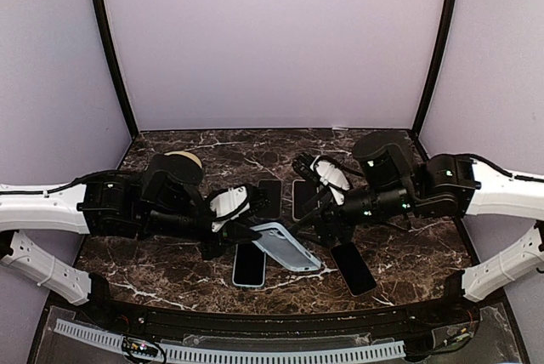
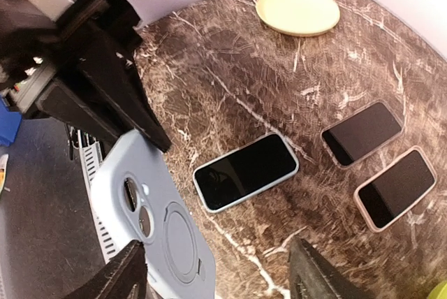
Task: Put the phone into the phone case
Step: Pass from the right arm to the left, then pass from the left arm to the right
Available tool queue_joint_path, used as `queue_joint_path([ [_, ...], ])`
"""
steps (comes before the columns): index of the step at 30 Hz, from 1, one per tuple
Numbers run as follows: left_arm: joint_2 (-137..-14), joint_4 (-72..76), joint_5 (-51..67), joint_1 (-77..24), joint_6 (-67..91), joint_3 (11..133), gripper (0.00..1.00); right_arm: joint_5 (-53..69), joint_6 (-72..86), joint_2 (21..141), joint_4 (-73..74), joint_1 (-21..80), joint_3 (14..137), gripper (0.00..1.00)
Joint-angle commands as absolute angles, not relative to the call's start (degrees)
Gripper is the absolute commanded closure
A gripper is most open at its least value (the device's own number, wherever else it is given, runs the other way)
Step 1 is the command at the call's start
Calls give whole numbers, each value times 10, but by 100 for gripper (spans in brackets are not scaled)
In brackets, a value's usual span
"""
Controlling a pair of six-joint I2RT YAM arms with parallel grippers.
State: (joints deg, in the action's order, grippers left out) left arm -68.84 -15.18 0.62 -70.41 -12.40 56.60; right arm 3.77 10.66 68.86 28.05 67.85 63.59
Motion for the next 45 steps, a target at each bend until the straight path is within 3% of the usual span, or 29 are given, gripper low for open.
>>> queue_joint_path([
  [1,-681,-180,21,-702,-79,597,100,25,119,713,221,702,625,34],
  [12,-696,-208,8,-673,-55,596,100,14,103,687,205,711,602,25],
  [17,-699,-205,7,-665,-49,596,100,27,107,664,178,711,575,24],
  [23,-694,-187,40,-664,-52,591,100,24,115,714,142,711,565,26],
  [26,-693,-189,42,-664,-49,590,100,22,112,749,144,711,584,36],
  [33,-691,-185,52,-659,-37,580,100,16,169,767,129,711,577,98],
  [34,-692,-185,53,-656,-34,578,100,12,192,766,134,710,574,100],
  [36,-694,-186,50,-649,-23,578,75,19,255,769,149,704,568,100],
  [37,-696,-188,38,-646,-14,577,50,29,292,774,166,698,565,100],
  [39,-699,-192,16,-636,-3,575,26,43,379,781,187,682,546,100],
  [41,-699,-193,8,-623,6,569,17,83,457,775,142,662,493,100],
  [45,-697,-184,7,-605,19,559,13,166,568,769,-44,620,383,100],
])
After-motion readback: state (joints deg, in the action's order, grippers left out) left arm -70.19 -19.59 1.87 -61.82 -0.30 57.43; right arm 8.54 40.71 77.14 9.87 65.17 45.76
